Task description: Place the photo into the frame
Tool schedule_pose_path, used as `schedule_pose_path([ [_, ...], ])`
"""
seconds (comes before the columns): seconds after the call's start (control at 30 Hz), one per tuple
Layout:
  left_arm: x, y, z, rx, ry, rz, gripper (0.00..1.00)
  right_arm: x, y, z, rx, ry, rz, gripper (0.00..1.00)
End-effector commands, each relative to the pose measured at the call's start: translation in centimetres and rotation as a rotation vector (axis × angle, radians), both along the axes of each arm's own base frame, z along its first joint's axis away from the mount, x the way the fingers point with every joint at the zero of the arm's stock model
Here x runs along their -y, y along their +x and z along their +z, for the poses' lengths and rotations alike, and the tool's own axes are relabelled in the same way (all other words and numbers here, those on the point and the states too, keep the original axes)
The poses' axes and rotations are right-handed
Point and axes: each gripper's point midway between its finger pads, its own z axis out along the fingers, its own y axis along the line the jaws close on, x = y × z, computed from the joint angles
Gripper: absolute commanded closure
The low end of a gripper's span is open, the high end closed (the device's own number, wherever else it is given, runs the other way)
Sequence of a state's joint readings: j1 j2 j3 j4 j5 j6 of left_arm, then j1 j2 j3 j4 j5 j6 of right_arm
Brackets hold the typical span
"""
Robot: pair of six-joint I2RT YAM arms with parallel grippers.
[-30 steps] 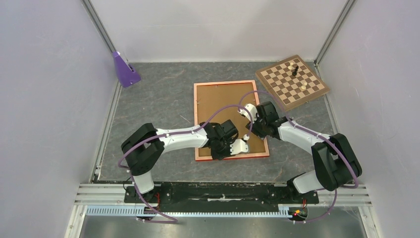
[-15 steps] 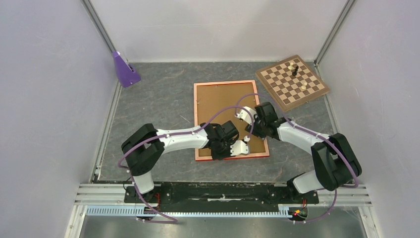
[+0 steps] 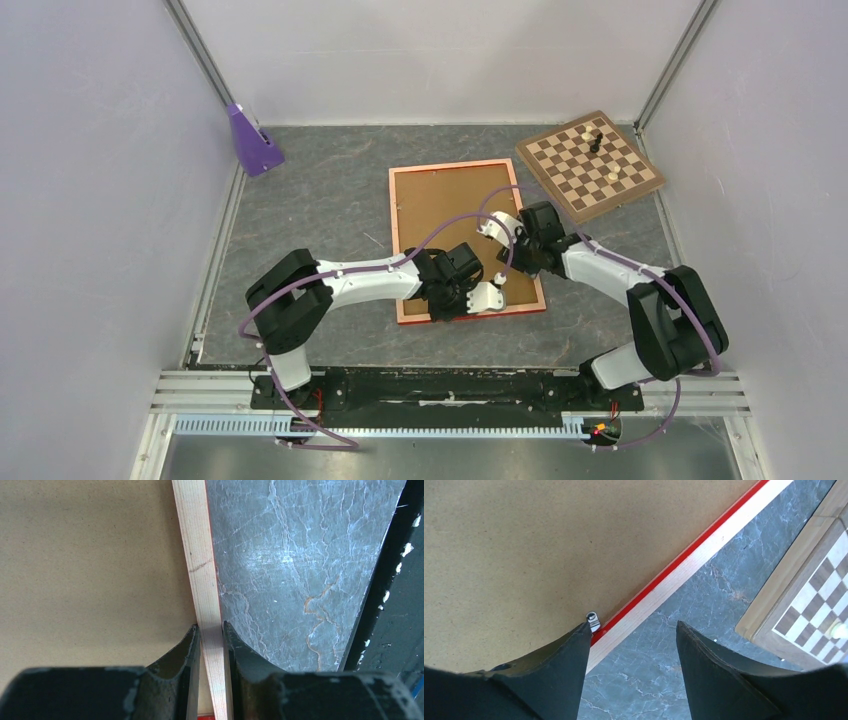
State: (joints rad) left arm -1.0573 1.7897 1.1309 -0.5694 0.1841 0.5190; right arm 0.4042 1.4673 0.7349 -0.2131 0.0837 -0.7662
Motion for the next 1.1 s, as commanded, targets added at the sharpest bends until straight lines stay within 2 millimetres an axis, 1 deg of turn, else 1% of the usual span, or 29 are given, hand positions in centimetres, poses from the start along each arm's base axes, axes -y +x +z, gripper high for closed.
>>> schedule_pose_path([
  [0.0, -4.3, -4.6, -4.7, -0.168, 0.192, -0.041, 0.98, -2.5, 2.1, 2.9, 0.03, 0.199, -0.051, 0.34],
  [0.2, -3.1, -3.8, -4.2, -0.154, 0.159, 0.008, 0.98, -5.4, 0.6, 5.5, -0.056, 0.4, -0.061, 0.32],
  [0.3, -2.9, -3.6, -4.0, -0.15, 0.145, 0.019, 0.98, -6.6, -0.2, 5.9, -0.107, 0.464, -0.04, 0.32],
  [0.47, -2.7, -3.5, -3.8, -0.154, 0.13, 0.028, 0.98, -7.5, -2.0, 3.8, -0.204, 0.508, -0.02, 0.32],
  [0.67, -2.5, -3.3, -3.4, -0.146, 0.099, 0.033, 0.98, -8.1, -3.6, 1.5, -0.246, 0.523, 0.023, 0.33],
  [0.77, -2.4, -3.3, -3.4, -0.148, 0.097, 0.037, 0.98, -8.4, -4.4, 0.5, -0.259, 0.503, 0.045, 0.33],
  [0.87, -2.4, -3.3, -3.4, -0.148, 0.099, 0.039, 0.98, -8.9, -5.1, -0.1, -0.27, 0.489, 0.062, 0.33],
  [1.07, -2.4, -3.3, -3.4, -0.147, 0.098, 0.043, 0.98, -9.4, -5.7, -0.6, -0.265, 0.454, 0.074, 0.33],
])
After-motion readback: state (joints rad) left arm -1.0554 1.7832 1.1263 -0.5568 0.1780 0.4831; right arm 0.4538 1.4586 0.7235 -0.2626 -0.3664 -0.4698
